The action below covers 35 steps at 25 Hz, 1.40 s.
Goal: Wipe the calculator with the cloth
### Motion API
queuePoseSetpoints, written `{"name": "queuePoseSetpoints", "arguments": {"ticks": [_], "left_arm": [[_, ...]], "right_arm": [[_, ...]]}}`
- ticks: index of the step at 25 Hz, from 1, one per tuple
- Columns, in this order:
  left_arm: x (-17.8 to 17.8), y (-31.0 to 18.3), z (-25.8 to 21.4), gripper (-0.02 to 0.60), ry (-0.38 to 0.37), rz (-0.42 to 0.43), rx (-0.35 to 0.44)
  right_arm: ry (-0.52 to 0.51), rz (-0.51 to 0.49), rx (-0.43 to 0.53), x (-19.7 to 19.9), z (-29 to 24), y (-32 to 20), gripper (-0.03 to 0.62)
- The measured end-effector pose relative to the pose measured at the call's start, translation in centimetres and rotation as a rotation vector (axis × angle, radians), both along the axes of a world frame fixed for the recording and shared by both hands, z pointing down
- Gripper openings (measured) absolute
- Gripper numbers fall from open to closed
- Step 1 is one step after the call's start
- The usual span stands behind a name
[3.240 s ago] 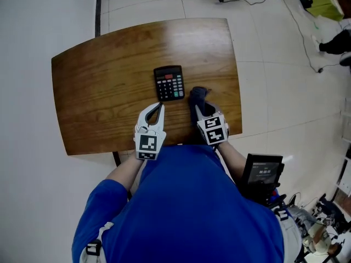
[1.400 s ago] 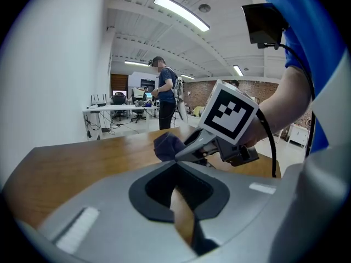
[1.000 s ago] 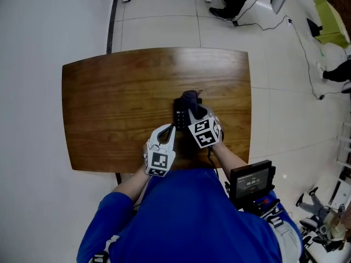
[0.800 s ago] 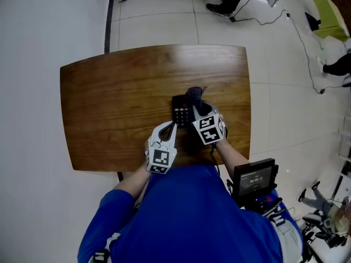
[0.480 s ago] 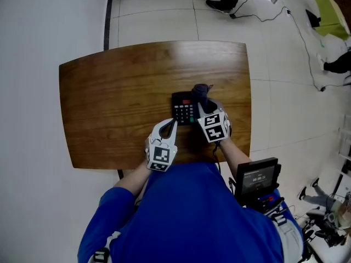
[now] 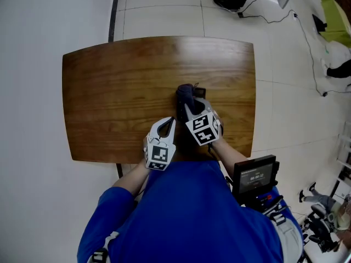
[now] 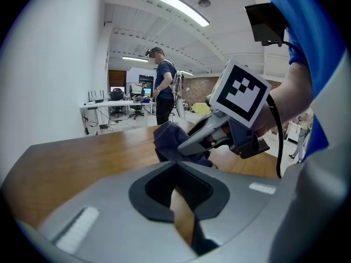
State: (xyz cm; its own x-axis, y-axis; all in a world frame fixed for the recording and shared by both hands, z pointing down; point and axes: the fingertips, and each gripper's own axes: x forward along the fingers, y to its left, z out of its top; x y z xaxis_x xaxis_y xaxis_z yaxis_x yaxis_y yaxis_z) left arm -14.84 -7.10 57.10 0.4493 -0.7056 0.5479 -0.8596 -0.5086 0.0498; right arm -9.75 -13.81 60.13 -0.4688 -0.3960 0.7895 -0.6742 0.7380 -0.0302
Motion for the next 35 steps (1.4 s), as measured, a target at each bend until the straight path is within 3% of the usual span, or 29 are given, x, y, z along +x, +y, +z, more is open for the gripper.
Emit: {"name": "queuePoseSetpoints", "arguments": {"ticks": [8, 28, 35], "left_arm": [[-0.9, 0.4, -0.5, 0.006, -0.013, -0.017, -0.011], [1.7, -0.4, 1.2, 0.006, 0.009, 0.047, 0.0], [1.0, -0.4, 0.8, 0.006, 0.006, 0.027, 0.004]], "right_arm": [[0.031, -0.046, -0.006, -1.4, 0.9, 0.1, 0.089], [0.096, 0.165, -0.013, 8.2, 2.9, -1.1, 0.089], [0.052, 0.099, 0.004, 4.9, 1.2, -0.8, 0.089]]}}
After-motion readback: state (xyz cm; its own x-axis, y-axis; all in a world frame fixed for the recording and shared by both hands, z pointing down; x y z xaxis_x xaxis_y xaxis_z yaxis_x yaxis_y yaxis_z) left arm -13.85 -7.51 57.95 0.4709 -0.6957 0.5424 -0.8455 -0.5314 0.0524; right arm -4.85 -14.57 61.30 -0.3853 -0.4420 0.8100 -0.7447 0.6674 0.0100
